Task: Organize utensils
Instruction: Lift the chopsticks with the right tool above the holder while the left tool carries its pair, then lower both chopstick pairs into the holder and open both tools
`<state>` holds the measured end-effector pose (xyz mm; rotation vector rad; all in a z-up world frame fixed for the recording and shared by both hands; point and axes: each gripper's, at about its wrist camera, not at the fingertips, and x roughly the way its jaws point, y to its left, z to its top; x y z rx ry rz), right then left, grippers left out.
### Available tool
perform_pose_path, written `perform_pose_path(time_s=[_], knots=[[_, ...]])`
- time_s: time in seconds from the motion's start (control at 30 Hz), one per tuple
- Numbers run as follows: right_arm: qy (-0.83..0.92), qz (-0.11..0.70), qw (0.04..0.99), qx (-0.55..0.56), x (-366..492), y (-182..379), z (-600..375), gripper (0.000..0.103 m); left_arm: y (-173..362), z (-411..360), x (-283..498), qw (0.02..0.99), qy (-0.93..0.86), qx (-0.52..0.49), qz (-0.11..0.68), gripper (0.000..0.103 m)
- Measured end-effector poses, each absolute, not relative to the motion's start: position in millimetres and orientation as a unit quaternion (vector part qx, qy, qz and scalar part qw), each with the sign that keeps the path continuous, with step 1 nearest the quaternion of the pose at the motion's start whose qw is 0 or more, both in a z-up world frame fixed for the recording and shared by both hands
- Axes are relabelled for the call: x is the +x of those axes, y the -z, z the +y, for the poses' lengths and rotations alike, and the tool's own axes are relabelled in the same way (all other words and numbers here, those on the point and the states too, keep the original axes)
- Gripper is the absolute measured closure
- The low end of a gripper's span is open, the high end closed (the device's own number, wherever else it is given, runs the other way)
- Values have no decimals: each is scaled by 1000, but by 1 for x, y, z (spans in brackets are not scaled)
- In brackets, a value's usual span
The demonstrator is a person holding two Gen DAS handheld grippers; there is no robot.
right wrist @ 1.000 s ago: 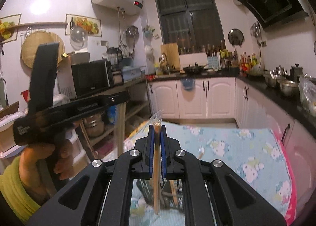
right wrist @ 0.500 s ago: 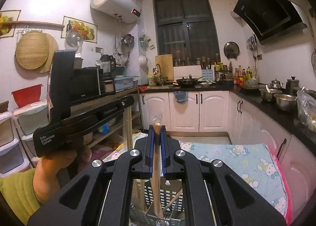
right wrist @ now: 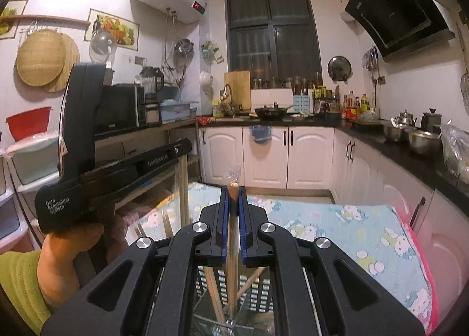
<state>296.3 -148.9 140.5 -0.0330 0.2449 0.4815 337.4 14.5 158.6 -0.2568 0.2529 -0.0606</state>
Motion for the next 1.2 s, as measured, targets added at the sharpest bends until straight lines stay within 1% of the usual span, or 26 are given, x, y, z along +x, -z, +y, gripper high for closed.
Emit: perform_pose_path(time_s=[0.33,0.63,0.67,0.7,0.73,0.83,0.9,1.0,1.03,1.07,1.13,1.2], knots=[[-235,153,960,-17,290,-111,-152,97,-137,10,338,982,39,-125,133,102],[-231,166,958,-16,279,-100,-160,96,-125,12,330,980,46,-125,148,101],[-232,167,958,-16,279,-100,-161,96,-124,12,330,980,48,-125,151,98],[-231,167,958,-18,278,-99,-162,95,-124,12,329,979,48,-122,155,93],[-229,167,959,-19,276,-98,-163,94,-124,13,327,979,50,-121,158,91],[-226,172,959,-17,272,-98,-165,87,-123,14,322,977,55,-122,169,85],[-226,174,958,-16,270,-97,-167,83,-123,14,318,976,58,-121,173,76],[-226,177,958,-17,266,-96,-168,82,-123,13,311,975,62,-116,179,73],[-226,178,958,-17,265,-96,-168,80,-123,12,309,975,62,-114,181,72],[-226,180,957,-16,263,-96,-169,76,-124,12,307,974,62,-112,185,68],[-227,183,957,-15,261,-96,-170,74,-124,11,303,973,64,-110,190,64],[-222,182,958,-16,257,-97,-171,67,-126,12,299,972,66,-110,196,61]])
